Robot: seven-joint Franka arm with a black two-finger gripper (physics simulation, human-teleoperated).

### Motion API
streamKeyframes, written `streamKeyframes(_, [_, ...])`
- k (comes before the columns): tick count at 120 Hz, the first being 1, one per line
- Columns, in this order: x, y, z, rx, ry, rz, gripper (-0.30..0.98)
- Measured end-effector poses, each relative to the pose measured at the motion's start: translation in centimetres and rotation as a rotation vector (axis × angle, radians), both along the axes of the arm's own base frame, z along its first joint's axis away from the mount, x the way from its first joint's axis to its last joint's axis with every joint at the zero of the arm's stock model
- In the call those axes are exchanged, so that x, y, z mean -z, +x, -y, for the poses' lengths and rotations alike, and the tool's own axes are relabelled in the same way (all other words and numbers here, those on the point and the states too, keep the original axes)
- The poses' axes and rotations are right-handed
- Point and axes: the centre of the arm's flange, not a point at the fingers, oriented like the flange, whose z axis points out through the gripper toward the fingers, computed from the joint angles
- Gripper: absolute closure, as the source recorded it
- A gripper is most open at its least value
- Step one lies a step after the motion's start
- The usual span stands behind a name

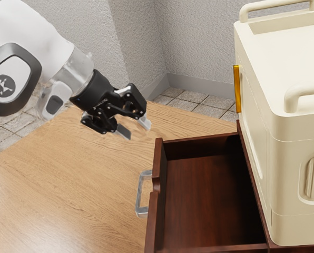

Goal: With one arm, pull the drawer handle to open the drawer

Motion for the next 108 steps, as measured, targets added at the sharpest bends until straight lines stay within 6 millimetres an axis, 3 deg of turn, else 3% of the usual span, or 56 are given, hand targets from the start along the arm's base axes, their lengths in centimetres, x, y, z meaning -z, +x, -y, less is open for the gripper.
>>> streamKeyframes(12, [-4.4, 2.7, 0.7, -0.142, 0.116, -0.101, 0.20])
streamKeyframes(18, [-5.4, 3.6, 0.7, -0.240, 0.154, -0.170, 0.16])
streamKeyframes(40, [-4.0, 3.2, -2.2, -0.632, 0.165, -0.413, 0.07])
streamKeyframes(66, [-3.3, 2.0, -1.8, -0.910, 0.140, -0.527, 0.02])
streamKeyframes(108, [-3.3, 1.2, -3.7, -1.265, 0.079, -0.572, 0.00])
